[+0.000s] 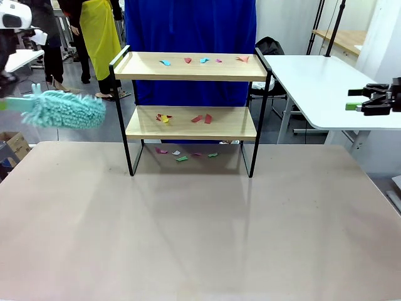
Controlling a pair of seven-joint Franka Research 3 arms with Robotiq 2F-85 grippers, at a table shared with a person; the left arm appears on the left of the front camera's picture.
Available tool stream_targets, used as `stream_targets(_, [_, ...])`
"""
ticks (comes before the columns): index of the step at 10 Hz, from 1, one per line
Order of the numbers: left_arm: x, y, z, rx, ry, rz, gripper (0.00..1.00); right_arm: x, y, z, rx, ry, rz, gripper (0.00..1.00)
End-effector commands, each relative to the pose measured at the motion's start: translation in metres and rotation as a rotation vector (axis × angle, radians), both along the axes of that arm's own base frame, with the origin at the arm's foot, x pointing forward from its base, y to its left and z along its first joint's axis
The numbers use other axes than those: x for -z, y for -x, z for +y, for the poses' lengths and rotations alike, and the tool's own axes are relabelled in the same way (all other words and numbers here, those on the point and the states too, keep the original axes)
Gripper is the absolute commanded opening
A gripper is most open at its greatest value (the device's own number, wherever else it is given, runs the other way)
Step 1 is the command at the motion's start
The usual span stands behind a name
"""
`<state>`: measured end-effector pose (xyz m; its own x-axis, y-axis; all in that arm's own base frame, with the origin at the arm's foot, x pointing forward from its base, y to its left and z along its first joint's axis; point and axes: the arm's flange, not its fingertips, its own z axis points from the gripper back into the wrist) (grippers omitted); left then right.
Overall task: Clean the shelf.
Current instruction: Clean the specific section of the Shelf indicated by the human with the Duster.
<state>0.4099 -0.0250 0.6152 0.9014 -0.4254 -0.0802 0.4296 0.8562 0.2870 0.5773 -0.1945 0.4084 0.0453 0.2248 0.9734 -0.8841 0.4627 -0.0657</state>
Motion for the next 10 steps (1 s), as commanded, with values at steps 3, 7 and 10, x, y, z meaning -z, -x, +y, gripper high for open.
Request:
stream_targets(3, [-0.037,0.044,-0.026,0.379,-0.117,0.362,0.13,-0.002,0.000,0.001,-0.001,-0.001,-0.004,1.00])
stream_targets(7, [-0.018,0.062,-0.051,0.827,-0.103,0.539,0.13,-0.002,0.000,0.001,-0.001,-0.001,-0.004,1.00])
stream_targets(10, [-0.016,0.062,-0.068,0.815,-0.072,0.526,0.13,-0.002,0.000,0.001,-0.001,-0.001,-0.004,1.00])
